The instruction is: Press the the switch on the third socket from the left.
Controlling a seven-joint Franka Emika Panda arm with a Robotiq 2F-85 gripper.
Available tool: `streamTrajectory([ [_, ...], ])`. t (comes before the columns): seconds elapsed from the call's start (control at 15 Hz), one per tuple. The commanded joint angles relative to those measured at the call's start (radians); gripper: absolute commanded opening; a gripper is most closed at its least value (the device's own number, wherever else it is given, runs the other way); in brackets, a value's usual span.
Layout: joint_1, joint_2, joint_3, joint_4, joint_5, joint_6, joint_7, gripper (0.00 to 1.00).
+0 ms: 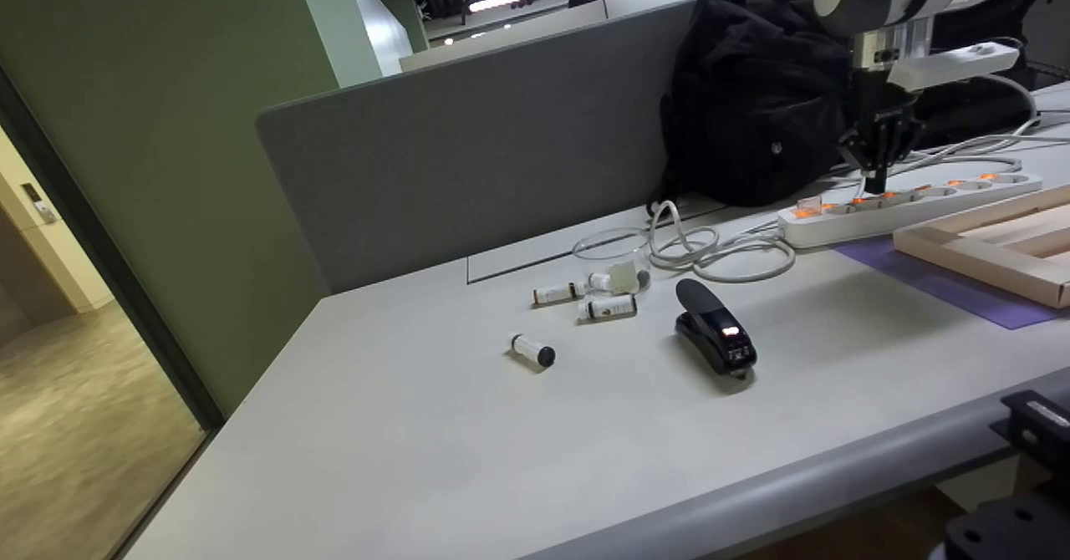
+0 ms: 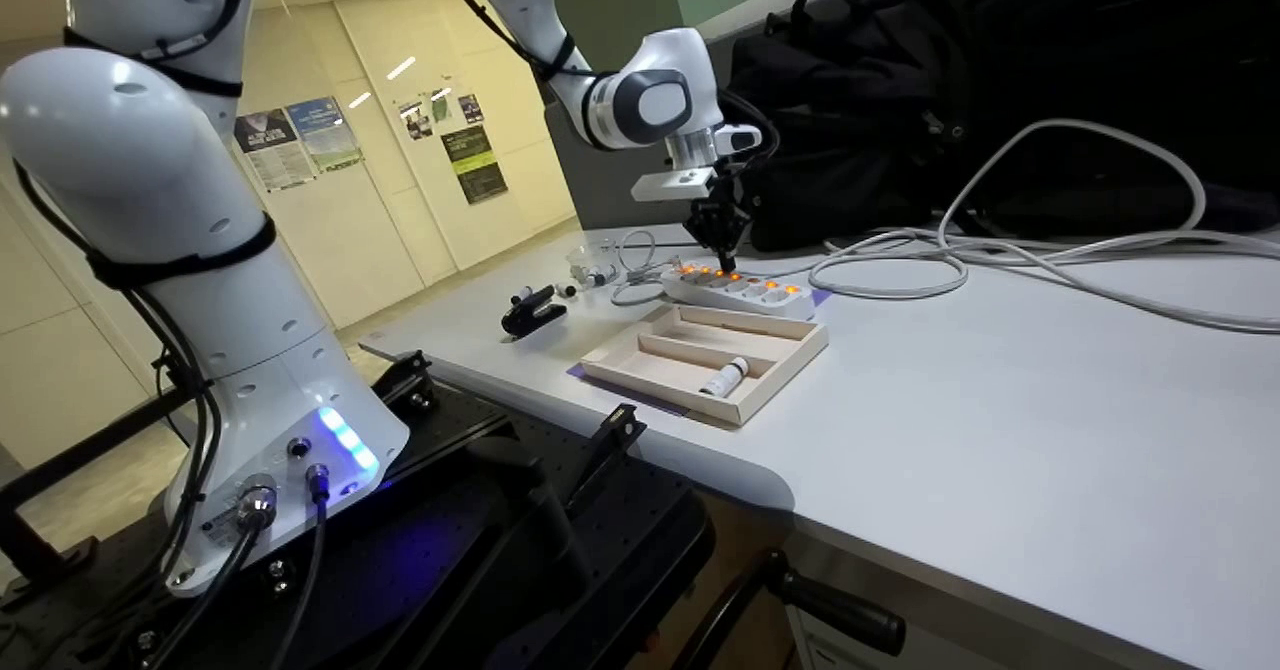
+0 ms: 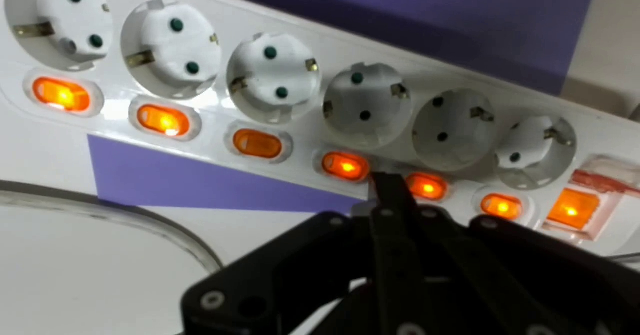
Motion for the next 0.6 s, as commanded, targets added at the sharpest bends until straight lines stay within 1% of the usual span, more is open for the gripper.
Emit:
streamTrajectory([
  [0.0,-0.021,-0.010,0.003,0.045,0.011,-0.085,0.031,0.00],
  [0.27,-0.022,0.003,-0.004,0.065,0.014,-0.131,0.035,0.00],
  [0.53,-0.016,0.013,-0.006,0.059,0.013,-0.134,0.040,0.00],
])
